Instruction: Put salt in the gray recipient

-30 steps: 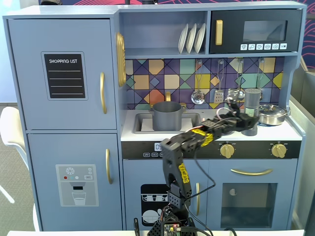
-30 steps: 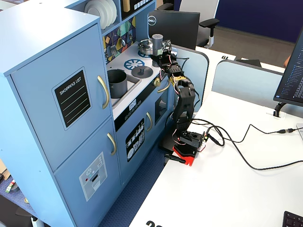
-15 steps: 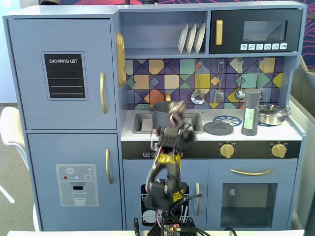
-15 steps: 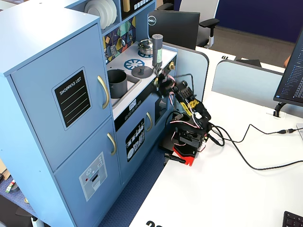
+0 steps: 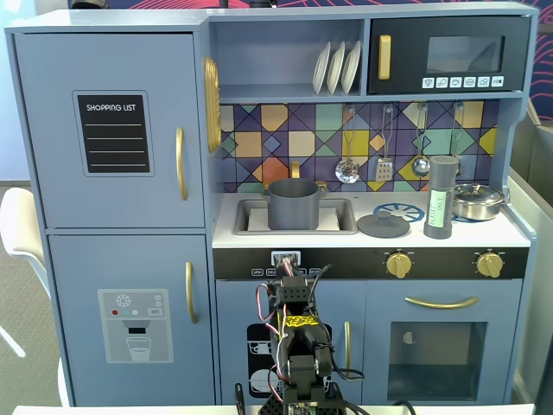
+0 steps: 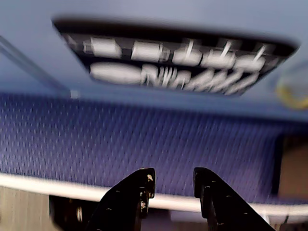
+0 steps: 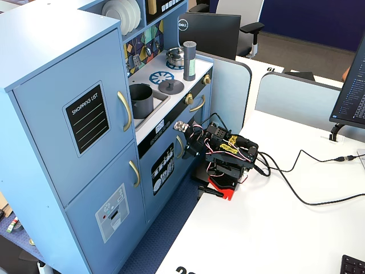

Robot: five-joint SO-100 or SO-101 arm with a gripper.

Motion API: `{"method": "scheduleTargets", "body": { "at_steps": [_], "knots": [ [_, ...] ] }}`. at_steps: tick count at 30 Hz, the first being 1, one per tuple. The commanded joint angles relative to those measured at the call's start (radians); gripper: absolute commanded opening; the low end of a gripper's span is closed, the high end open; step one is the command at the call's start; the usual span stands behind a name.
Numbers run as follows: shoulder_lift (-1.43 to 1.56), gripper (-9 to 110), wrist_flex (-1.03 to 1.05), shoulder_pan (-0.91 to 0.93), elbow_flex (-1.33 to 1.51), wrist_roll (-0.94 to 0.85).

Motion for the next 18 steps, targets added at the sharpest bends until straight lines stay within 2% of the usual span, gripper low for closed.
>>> {"method": "scheduleTargets", "body": {
  "at_steps": [1, 5, 8, 18],
  "knots": [
    [0.012, 0, 0.005, 0.003, 0.054, -0.003],
    [0.012, 0, 0.087, 0.012, 0.054, -0.002],
    [0.012, 0, 0.087, 0.046, 0.054, -0.008],
    [0.012, 2, 0.091, -0.002, 0.055, -0.025]
  ]
}}
